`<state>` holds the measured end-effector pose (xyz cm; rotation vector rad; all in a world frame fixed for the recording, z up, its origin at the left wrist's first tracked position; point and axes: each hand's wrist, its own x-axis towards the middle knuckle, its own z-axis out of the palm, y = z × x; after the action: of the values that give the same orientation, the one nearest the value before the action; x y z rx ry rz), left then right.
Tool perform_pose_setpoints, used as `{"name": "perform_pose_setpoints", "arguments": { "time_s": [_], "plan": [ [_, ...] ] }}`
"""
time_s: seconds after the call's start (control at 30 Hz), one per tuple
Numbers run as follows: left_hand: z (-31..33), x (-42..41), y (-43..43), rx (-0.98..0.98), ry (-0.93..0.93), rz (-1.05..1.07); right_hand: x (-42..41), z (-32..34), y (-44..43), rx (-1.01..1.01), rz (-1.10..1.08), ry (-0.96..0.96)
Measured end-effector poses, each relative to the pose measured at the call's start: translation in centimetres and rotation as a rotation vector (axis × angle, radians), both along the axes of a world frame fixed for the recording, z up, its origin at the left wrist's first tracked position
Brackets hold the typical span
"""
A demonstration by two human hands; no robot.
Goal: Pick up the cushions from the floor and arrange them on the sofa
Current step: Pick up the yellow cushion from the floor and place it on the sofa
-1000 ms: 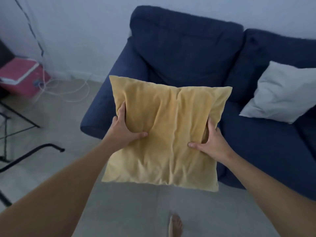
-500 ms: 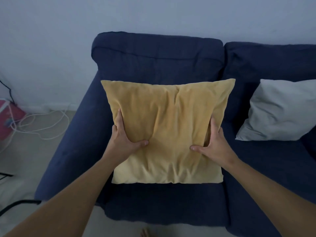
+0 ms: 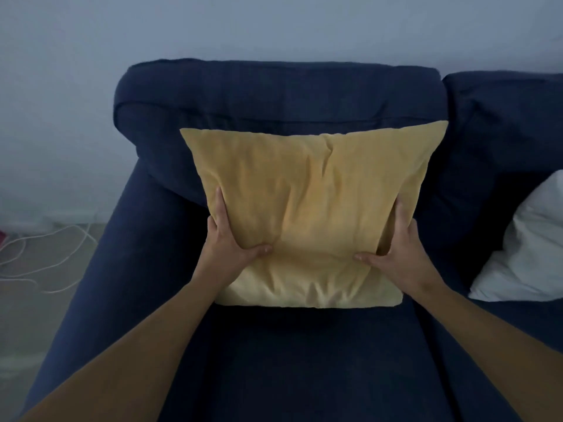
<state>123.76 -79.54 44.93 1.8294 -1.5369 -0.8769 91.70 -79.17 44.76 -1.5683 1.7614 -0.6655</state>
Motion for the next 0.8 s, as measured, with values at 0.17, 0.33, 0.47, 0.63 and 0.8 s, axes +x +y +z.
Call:
{"name": "perform_pose_setpoints", "arguments": {
  "time_s": [0.17, 0.33, 0.47, 0.63, 0.8],
  "plan": [
    [-2.7, 0.7, -2.1, 0.123, 0.005, -0.018, -1.0, -2.8, -1.5, 0.085, 0.059, -0.016],
    [0.0, 2.5, -3.9, 0.074, 0.117, 0.098, -2.3, 0.0, -4.0, -0.063, -0.126, -0.287],
    [4.2, 5.2, -9.8, -0.036, 0.278, 0.44, -4.1, 5.3, -9.8, -0.065, -0.386, -0.511],
    [7.0, 6.9, -14.4, -0.045, 0.364, 0.401, -6.2, 7.2, -13.1, -0.063, -0.286, -0.378],
    [6.0, 7.9, -14.9, -0.135, 0.223, 0.5, -7.5, 6.7, -13.0, -0.04, -0.352, -0.344]
  ]
}}
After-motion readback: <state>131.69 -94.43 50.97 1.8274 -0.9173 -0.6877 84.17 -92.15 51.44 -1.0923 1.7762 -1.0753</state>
